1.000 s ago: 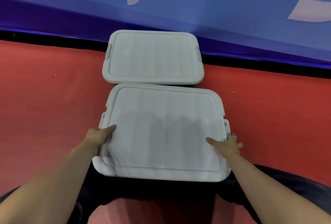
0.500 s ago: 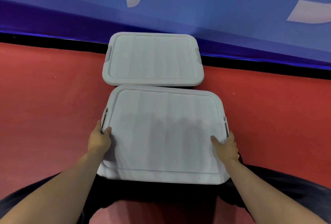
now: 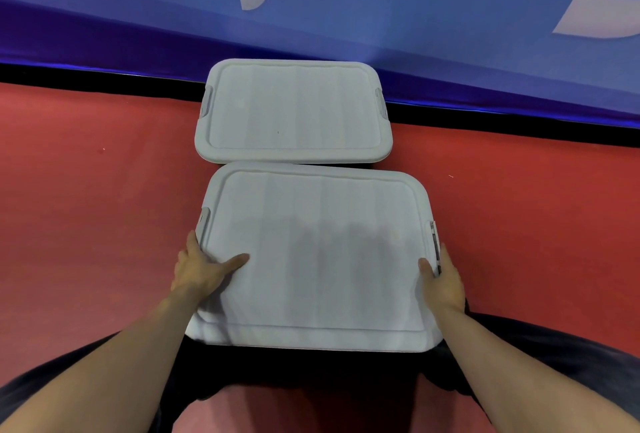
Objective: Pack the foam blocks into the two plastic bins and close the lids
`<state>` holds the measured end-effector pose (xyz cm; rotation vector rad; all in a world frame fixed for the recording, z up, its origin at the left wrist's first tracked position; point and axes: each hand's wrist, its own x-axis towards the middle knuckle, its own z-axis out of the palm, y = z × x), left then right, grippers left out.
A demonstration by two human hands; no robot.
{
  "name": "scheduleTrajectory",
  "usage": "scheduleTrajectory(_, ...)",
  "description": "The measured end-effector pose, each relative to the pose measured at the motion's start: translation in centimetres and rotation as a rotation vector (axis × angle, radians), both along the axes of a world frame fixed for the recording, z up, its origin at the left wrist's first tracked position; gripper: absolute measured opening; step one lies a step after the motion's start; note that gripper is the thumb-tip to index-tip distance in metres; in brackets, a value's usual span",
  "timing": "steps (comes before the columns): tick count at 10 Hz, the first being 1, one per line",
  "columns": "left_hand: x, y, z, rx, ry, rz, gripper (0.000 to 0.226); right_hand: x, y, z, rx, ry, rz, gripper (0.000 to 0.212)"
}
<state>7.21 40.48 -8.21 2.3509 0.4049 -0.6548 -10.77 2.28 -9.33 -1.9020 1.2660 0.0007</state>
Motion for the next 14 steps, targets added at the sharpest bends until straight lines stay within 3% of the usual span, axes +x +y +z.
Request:
scheduleTrajectory(1, 0.2, -0.1, -0.2, 0.036, -0.004, -0.008, 0.136, 0.2, 0.6, 0.1, -0.008, 0.080, 0.042, 0.105)
scheduleTrajectory(2, 0.3, -0.1, -0.5, 0.051, 0.002, -0.004, 0.136, 0.5, 0.7, -0.1, -0.012, 0.099, 0.046, 0.116)
scheduleTrajectory(6, 0.4, 0.4, -1.0, 0.023, -0.051, 0.049, 0.139, 1.8, 0.5, -0.6, -0.080, 0.103, 0.175, 0.102)
scheduleTrajectory(10, 2.0, 2.6, -1.0, 0.021, 0.003, 0.075, 0.143, 2.9, 1.0, -0.8, 0.018, 0.050, 0.283, 0.106)
scheduleTrajectory(11, 2.4, 2.0, -0.2, 0.039, 0.051, 0.049, 0.142, 3.3, 1.2, -0.5, -0.013, 0.150, 0.291, 0.108)
scheduleTrajectory(12, 1.8, 0.5, 1.3, 0.165, -0.027, -0.082, 0.133, 3.4, 1.8, 0.7, -0.126, 0.231, 0.349, 0.102)
scheduleTrajectory(14, -1.4, -2.6, 5.4, 0.276, -0.417, -0.444, 0.091, 3.1, 4.0, 4.0, -0.390, 0.034, 0.535, 0.079)
